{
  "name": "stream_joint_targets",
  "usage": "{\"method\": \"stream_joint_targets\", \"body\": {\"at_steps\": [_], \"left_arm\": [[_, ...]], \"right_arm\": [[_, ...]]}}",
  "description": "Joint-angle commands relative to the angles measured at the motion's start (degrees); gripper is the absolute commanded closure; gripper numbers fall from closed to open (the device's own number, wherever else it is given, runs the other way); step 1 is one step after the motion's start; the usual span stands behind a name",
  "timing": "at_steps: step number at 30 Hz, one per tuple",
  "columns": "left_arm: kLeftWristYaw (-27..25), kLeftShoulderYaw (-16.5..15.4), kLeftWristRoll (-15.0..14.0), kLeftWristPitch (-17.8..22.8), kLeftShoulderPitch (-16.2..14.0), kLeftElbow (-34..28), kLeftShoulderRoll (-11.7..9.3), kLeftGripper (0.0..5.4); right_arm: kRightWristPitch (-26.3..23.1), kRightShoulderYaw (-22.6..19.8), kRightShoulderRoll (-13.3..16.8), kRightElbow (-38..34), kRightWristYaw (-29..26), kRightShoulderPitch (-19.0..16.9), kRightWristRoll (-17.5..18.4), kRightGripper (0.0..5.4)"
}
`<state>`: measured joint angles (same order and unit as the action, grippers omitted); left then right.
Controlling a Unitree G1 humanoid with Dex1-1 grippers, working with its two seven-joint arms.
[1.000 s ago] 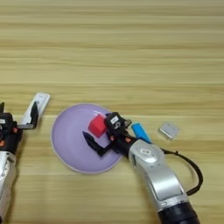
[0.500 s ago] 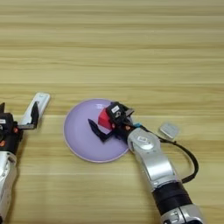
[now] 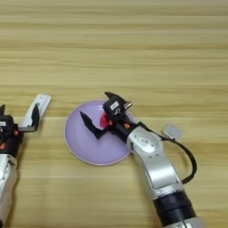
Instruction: Move the objects on the table
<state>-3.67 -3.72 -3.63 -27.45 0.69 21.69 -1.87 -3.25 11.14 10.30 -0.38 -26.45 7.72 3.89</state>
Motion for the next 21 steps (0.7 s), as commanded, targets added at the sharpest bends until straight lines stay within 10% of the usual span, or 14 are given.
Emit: {"method": "stream_joint_targets", "body": {"at_steps": [1, 21], "left_arm": [[0.0, 0.1, 0.7, 0.5, -0.2, 0.6, -0.1, 0.00], [0.0, 0.1, 1.4, 0.6, -0.1, 0.8, -0.3, 0.00]], "right_arm": [[0.4, -3.2, -0.5, -2.0, 1.8, -0.9, 2.0, 0.04], [3.2, -27.9, 5.1, -0.3, 12.6, -3.7, 8.6, 0.04]]}}
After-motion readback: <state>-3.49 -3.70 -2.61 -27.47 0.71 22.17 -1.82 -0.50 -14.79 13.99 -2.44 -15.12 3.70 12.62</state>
